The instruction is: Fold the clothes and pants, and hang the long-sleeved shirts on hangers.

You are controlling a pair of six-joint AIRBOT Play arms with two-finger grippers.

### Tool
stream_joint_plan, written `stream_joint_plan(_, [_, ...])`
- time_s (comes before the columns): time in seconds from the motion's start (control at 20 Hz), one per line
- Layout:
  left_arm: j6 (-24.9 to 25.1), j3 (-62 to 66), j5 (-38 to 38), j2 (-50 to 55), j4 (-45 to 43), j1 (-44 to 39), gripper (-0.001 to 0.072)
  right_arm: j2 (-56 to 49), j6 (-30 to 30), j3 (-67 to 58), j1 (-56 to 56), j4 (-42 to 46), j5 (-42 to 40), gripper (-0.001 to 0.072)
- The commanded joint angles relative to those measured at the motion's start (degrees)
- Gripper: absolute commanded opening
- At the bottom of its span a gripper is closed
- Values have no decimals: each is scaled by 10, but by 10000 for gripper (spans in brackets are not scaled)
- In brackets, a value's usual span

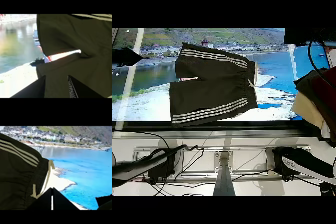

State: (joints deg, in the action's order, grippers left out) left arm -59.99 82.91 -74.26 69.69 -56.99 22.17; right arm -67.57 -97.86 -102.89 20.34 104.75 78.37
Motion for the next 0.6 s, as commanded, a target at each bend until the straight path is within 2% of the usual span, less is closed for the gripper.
stream_joint_plan(0.0, [0, 0, 0, 0, 0, 1, 296, -1, 0, 0, 1, -3, -7, 22])
stream_joint_plan(0.1, [0, 0, 0, 0, 0, 1, 297, 0, 2, 0, 0, 2, -52, 23])
stream_joint_plan(0.15, [0, 0, 0, 0, 0, 1, 296, 0, 24, 0, 0, 20, -61, 22])
stream_joint_plan(0.25, [0, 0, 5, 0, 0, 1, 296, -7, 155, 0, -19, 35, -41, 22])
stream_joint_plan(0.35, [-21, 0, 6, 0, 17, 0, 297, -24, 177, 22, -80, 26, 19, 22])
stream_joint_plan(0.45, [-28, 0, 2, 0, 35, 0, 297, -38, 180, 88, -169, -47, 73, 21])
stream_joint_plan(0.55, [-28, 0, -15, 0, 37, 0, 296, -40, 216, 196, -267, -218, 86, 21])
